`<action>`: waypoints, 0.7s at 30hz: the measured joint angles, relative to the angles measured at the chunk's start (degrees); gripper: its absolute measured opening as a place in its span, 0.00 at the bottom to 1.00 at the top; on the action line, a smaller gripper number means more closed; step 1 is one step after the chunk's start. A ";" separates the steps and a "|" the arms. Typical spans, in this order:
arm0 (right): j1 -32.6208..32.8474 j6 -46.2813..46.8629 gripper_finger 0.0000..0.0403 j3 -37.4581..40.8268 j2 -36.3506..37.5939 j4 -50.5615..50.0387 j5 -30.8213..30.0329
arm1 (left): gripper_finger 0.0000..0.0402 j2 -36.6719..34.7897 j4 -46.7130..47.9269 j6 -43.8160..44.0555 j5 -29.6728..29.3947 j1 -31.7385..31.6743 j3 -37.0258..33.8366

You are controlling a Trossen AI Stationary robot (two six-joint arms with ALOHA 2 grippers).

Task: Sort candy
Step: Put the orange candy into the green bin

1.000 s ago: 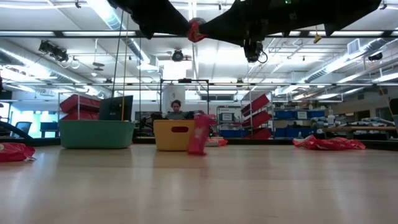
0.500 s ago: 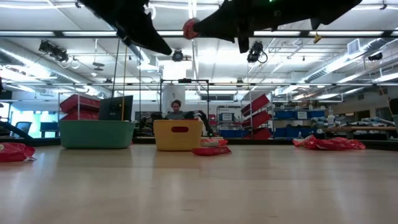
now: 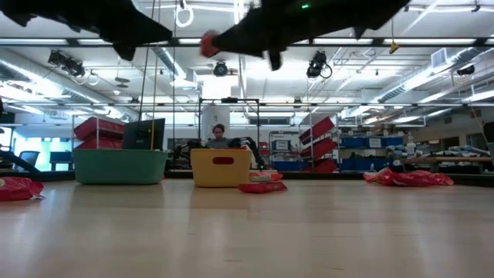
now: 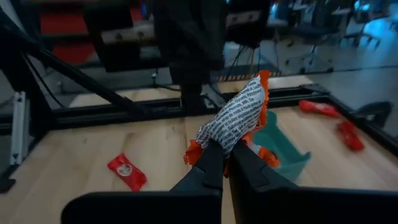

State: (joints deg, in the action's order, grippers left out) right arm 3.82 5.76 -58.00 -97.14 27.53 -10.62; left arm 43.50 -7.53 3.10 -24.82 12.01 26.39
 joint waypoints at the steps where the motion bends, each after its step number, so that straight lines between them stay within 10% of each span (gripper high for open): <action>1: -0.47 -0.25 0.02 -2.33 -1.70 -1.14 0.80 | 0.00 -1.95 0.15 -0.11 0.05 -0.03 -0.76; 21: -11.47 -1.91 0.02 -51.69 -35.07 -34.91 6.09 | 0.00 -26.60 13.98 -10.73 -0.08 -0.13 -2.19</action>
State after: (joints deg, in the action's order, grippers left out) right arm -7.65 3.84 -109.69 -132.21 -7.39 -4.53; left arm 16.90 6.45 -7.63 -24.90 11.88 24.21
